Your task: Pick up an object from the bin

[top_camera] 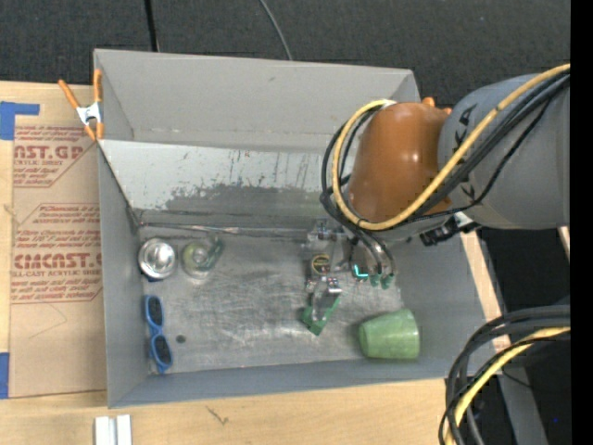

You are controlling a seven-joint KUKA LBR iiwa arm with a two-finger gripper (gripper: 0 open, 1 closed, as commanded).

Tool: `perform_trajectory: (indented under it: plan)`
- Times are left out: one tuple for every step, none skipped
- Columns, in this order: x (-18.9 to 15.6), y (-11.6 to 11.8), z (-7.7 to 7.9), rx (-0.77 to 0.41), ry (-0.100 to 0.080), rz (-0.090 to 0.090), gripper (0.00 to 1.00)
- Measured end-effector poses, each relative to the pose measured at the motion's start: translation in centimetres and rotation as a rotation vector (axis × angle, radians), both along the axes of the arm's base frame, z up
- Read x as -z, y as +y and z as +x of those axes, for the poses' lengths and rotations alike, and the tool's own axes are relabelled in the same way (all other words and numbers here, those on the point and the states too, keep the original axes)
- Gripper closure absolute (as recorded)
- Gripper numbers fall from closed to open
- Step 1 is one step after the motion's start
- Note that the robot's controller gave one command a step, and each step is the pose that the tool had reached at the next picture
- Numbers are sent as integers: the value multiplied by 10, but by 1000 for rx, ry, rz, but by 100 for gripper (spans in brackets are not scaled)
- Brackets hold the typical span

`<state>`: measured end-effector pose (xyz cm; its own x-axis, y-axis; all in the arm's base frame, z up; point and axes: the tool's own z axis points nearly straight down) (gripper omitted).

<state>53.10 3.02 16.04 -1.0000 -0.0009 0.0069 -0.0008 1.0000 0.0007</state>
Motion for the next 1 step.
perform_trajectory:
  plan:
    - [90,-53,-26,13,-14,0,0]
